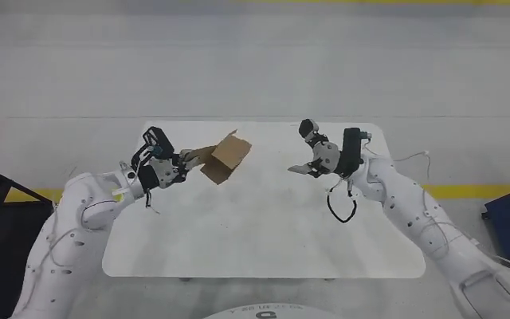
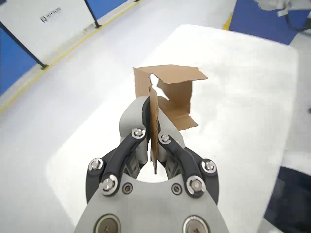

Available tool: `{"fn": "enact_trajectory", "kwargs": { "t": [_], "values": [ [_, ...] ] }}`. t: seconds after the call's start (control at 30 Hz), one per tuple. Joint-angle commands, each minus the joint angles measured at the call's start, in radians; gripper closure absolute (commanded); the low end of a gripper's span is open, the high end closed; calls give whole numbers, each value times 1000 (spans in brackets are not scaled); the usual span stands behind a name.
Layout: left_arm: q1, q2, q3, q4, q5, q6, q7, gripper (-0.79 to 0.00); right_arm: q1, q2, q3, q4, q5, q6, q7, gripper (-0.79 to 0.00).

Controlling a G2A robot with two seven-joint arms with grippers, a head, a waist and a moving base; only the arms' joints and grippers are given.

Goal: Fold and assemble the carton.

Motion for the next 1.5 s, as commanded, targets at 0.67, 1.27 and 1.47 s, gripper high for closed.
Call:
{"fn": "enact_trajectory", "kwargs": {
  "t": [0.67, 1.27, 1.47],
  "values": [
    [-119, 11, 98, 237, -1296, 58, -423, 0, 118, -61, -118, 127, 237, -88, 169, -785],
    [-113, -14, 176, 261, -1658, 138, -667, 0, 237, -164, -307, 179, 646, -123, 412, -582],
    [-121, -21, 186, 270, -1646, 144, -694, 0, 252, -147, -345, 127, 758, -123, 469, -203]
  ]
}}
